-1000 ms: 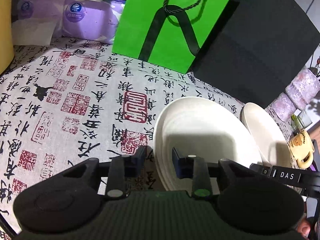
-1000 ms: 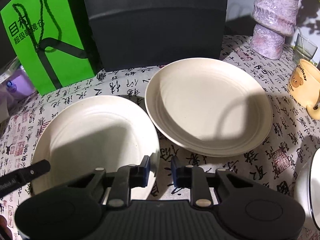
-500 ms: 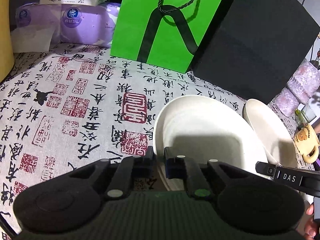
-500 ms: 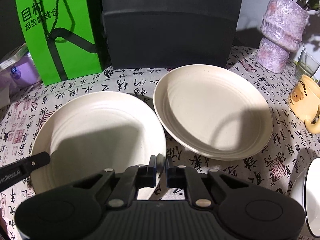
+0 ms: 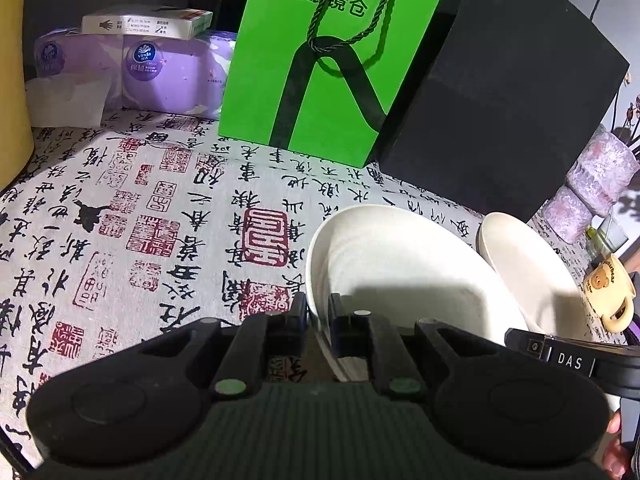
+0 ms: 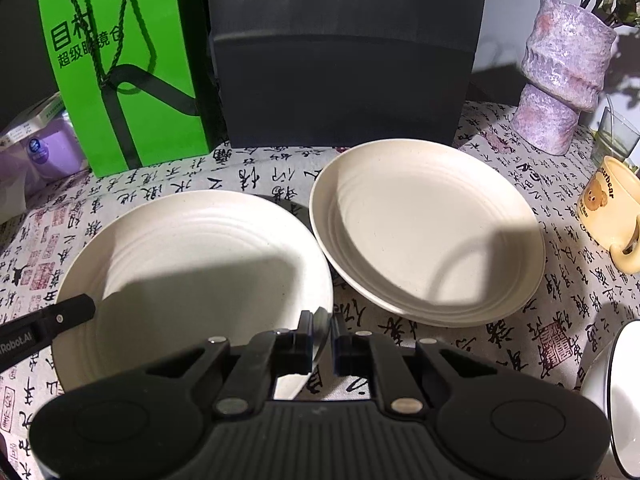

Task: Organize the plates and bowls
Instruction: 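Lift the held cream plate with both tools and tilt it up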

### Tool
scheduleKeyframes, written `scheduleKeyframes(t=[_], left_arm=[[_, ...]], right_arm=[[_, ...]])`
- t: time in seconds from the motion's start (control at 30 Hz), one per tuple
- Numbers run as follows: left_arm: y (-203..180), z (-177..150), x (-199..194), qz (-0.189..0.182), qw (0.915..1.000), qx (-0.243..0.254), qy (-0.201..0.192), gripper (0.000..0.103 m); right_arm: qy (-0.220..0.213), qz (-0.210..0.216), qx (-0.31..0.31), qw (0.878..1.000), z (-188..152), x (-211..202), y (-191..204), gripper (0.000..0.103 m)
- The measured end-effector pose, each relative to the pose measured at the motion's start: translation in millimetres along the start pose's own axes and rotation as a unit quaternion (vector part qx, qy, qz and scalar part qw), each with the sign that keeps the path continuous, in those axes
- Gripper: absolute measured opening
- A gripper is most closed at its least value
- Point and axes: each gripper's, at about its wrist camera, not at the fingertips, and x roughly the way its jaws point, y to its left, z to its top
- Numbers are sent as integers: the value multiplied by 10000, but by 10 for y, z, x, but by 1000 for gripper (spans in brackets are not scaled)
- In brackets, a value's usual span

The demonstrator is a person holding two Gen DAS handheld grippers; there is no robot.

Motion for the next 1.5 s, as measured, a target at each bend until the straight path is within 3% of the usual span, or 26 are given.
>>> scheduleKeyframes(t=[0.8, 1.5], left_arm=[[-106, 120, -405, -89, 9975, 94, -700, 12], [-452, 92, -989, -381, 9871, 432, -1491, 12]], right_arm=[[-852, 345, 127, 9957, 14, -470, -53, 8], [-1352, 575, 435, 9882, -93, -1038, -344, 8]])
